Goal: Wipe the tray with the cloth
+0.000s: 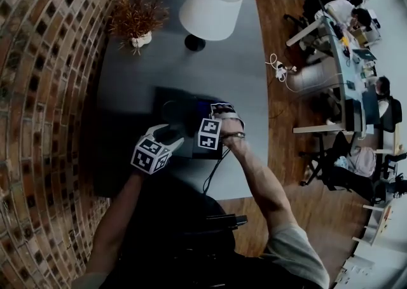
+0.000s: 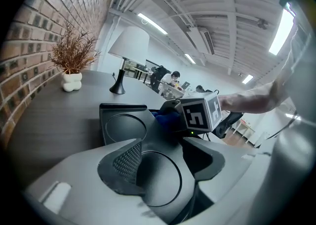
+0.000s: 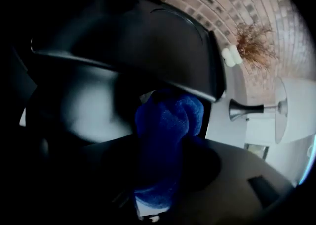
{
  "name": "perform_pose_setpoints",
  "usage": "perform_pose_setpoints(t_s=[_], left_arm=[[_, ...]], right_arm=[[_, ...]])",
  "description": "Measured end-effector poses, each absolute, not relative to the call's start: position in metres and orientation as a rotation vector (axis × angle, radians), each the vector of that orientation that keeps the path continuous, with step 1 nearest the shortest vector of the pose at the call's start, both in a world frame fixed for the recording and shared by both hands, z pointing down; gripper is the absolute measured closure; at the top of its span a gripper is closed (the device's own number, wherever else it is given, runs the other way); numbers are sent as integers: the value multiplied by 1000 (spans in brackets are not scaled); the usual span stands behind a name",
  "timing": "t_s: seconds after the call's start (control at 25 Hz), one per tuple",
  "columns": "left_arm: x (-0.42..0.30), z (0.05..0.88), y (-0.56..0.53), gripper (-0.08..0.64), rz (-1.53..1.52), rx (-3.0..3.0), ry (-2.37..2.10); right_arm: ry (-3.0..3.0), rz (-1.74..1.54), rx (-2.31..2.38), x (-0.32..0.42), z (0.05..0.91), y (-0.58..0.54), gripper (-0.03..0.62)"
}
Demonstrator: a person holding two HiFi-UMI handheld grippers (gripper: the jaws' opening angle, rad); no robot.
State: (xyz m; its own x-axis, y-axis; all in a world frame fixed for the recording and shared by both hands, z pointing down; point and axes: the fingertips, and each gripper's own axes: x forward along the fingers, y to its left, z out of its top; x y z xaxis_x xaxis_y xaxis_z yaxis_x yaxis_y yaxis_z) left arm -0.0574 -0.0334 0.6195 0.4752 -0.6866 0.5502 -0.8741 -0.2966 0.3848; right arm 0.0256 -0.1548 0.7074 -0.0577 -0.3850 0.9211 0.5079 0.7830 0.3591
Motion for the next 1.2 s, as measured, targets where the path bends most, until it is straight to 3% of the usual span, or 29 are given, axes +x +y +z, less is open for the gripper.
perform_pose_setpoints(t_s=[0.24,0.44,0.68,0.84,1.2], left_arm=[[-61,622,-34,298,370,2070,-1293],[-61,622,-33,299,383,2080,-1299],[-61,622,-33,298,391,2083,-1303],[-58,622,-32,299,400,2085,-1302],[-58,622,-35,299,412,2090,-1304]], right_arm=[[-1587,-317,-159,42,706,-111,385],[-1943,-125,226,10,684,-136,383],[-1900,-686,98,2,698,-152,382],[-1852,-771,22,6,699,-151,380],[-1619,-176,-275,50,701,-95,382]])
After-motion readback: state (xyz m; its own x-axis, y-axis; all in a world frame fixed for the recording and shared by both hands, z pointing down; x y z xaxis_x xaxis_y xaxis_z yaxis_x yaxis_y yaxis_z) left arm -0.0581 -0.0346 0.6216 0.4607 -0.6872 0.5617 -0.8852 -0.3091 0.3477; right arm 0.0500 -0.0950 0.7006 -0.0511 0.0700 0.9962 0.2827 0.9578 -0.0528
